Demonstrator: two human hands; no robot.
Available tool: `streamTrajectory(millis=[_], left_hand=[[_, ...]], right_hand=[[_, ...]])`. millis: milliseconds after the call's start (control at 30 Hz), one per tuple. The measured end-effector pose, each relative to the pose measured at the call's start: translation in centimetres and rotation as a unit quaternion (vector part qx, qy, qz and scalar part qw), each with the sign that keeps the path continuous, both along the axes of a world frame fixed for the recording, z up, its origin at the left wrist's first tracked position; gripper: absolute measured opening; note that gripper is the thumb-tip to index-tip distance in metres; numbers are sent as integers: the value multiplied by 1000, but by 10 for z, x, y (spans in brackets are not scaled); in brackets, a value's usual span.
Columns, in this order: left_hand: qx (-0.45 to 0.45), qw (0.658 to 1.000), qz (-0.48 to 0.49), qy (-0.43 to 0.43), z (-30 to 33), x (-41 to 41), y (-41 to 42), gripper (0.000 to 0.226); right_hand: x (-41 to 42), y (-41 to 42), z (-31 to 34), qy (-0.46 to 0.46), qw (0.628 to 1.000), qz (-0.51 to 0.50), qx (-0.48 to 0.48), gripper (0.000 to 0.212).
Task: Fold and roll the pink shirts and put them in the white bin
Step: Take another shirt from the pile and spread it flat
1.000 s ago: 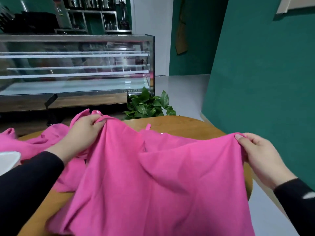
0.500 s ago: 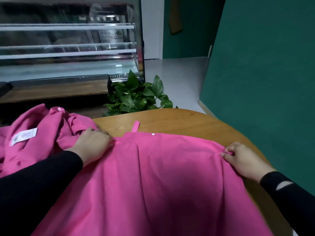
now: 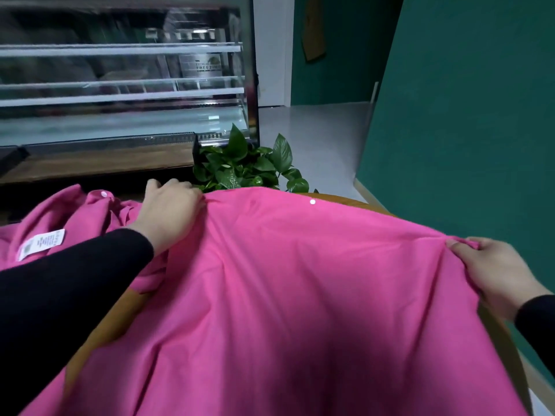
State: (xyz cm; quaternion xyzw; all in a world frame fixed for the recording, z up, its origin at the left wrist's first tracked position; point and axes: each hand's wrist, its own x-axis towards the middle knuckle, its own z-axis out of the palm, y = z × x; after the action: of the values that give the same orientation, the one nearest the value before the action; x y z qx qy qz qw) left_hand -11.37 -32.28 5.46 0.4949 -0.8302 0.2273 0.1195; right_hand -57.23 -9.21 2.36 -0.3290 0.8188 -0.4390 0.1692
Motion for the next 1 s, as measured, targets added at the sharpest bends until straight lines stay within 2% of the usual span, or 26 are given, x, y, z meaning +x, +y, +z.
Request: streamTrajectory(millis=[133,200,267,367,467,500,600,667,767,867,1000], left_hand=[[45,998,23,-46,8,-16,-27,17],[97,992,47,-63,3,-27,-31,25],[112,990,39,-72,-3,-41,-23,32],[71,995,-67,5,-11,-60,16,31],[144,975,-154,77,-22,-71,77,27],[184,967,-151,94,-28,-72,96,31],[263,959,-53,92,-54,-61,121,51],[259,956,-31,135,-61,-51,111,56],[229,933,-6,278,-55,-43,76,37],[278,916,77,280,-51,-49,44,34],[320,894,136,284,-58,-57,9,47]], right_hand=[[-18,2,-20,11,999,-14,50,26],[-20,4,-30,19,997,-7,73,29],[-20,2,-35,42,996,0,77,28],[-18,-2,-34,122,987,38,99,23],[-15,-2,-27,196,971,51,130,21],[-18,-1,-27,237,963,43,121,23],[-12,2,-17,322,946,24,40,27],[-1,2,-5,283,957,58,-14,26],[2,-3,-3,131,989,73,-8,24],[-7,-5,-22,43,997,51,30,29],[-17,-13,-37,49,998,-11,49,35]])
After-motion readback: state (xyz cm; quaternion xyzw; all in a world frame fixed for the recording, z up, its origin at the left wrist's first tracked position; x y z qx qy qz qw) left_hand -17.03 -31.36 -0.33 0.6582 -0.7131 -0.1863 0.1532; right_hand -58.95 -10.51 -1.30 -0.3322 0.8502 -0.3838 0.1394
